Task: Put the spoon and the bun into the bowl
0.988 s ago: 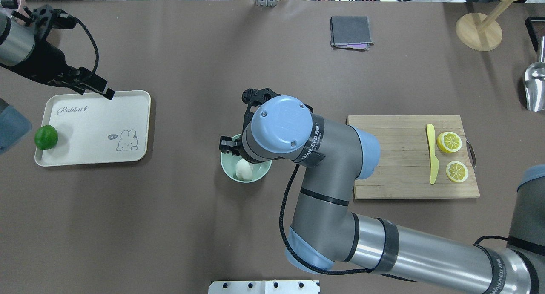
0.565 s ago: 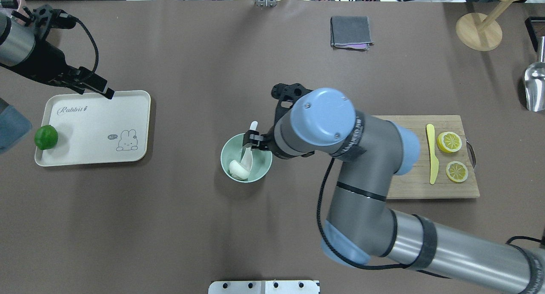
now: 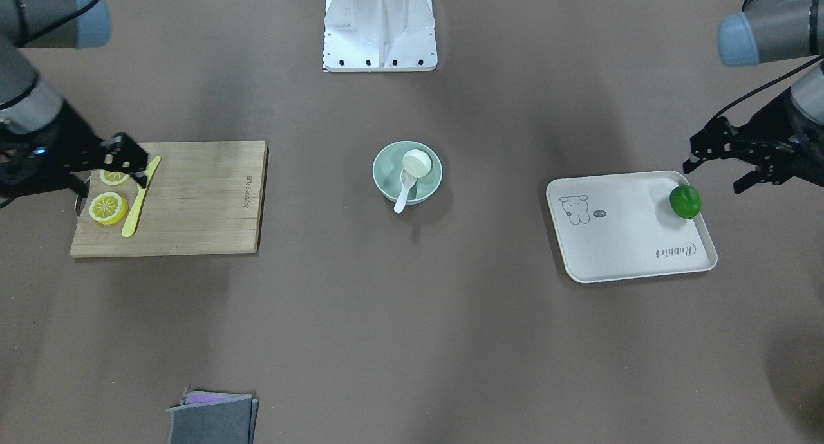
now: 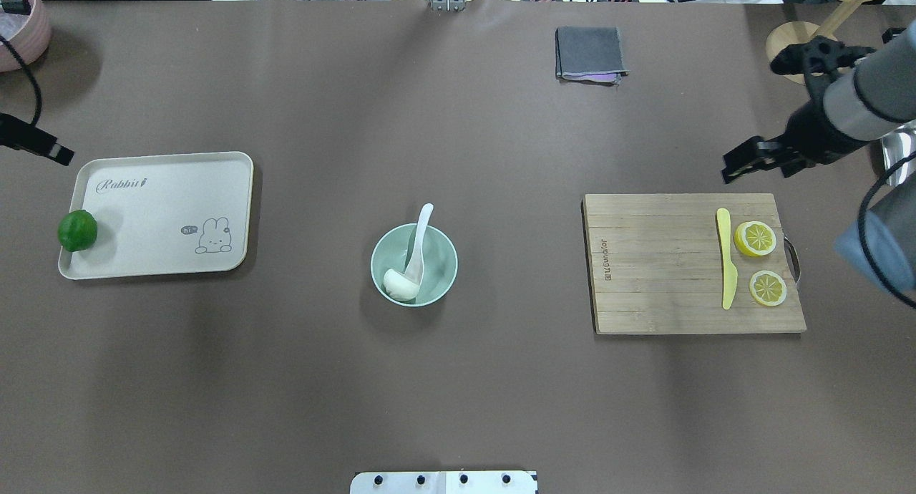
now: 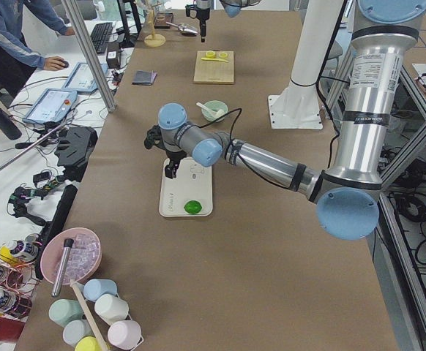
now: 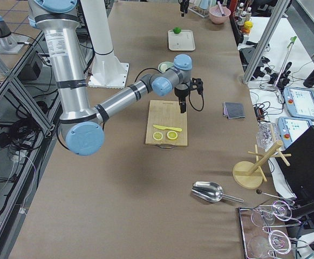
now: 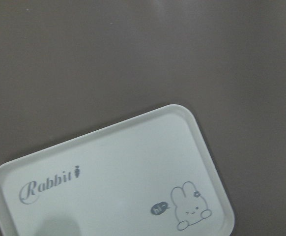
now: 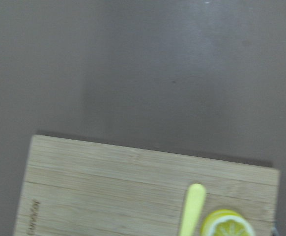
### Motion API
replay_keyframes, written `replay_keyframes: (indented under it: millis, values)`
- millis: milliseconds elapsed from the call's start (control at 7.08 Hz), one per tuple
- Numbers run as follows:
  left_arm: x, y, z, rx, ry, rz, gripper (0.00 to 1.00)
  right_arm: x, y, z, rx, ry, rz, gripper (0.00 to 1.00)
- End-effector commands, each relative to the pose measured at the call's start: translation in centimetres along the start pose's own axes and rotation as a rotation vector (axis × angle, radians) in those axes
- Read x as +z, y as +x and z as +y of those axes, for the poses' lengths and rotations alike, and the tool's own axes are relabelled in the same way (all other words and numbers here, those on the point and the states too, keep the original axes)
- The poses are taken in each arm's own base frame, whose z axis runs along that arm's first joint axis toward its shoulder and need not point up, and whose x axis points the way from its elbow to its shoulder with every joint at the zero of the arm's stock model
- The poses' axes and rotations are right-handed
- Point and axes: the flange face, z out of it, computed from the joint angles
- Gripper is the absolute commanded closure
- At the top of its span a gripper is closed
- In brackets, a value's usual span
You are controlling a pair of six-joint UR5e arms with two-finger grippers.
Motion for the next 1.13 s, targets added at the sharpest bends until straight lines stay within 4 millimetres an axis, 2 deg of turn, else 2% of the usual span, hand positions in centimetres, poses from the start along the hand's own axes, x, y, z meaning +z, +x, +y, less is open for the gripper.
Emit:
replay_keyframes:
  millis: [0, 141, 282, 424, 565, 706, 988]
  values:
    - [-4.8, -8.3, 3.3, 0.08, -0.052, -0.07, 0.03, -3.2, 14.1, 2.6, -0.09, -0.007, -0.013, 0.0]
    - [-7.7, -9.4, 4.8, 0.101, -0.079, -0.079, 0.02, -4.5, 17.0, 4.1, -0.131, -0.001, -0.043, 0.0]
    - [-8.0, -9.7, 9.1, 0.082, -0.093, -0.08, 0.02, -5.3, 17.6, 4.8, -0.127, 0.008, -0.055, 0.0]
    - [-8.0, -9.6, 11.2, 0.082, -0.094, -0.088, 0.02, -5.7, 18.2, 5.1, -0.12, 0.017, -0.044, 0.0]
    - [-7.3, -10.3, 11.3, 0.076, -0.101, -0.088, 0.02, -5.3, 18.6, 5.3, -0.115, 0.013, -0.027, 0.0]
    - [-7.3, -10.5, 11.4, 0.079, -0.097, -0.089, 0.02, -6.2, 19.0, 5.7, -0.108, 0.03, -0.024, 0.0]
    - [-6.9, -11.0, 11.7, 0.072, -0.1, -0.079, 0.02, -6.3, 19.0, 5.4, -0.108, 0.033, -0.019, 0.0]
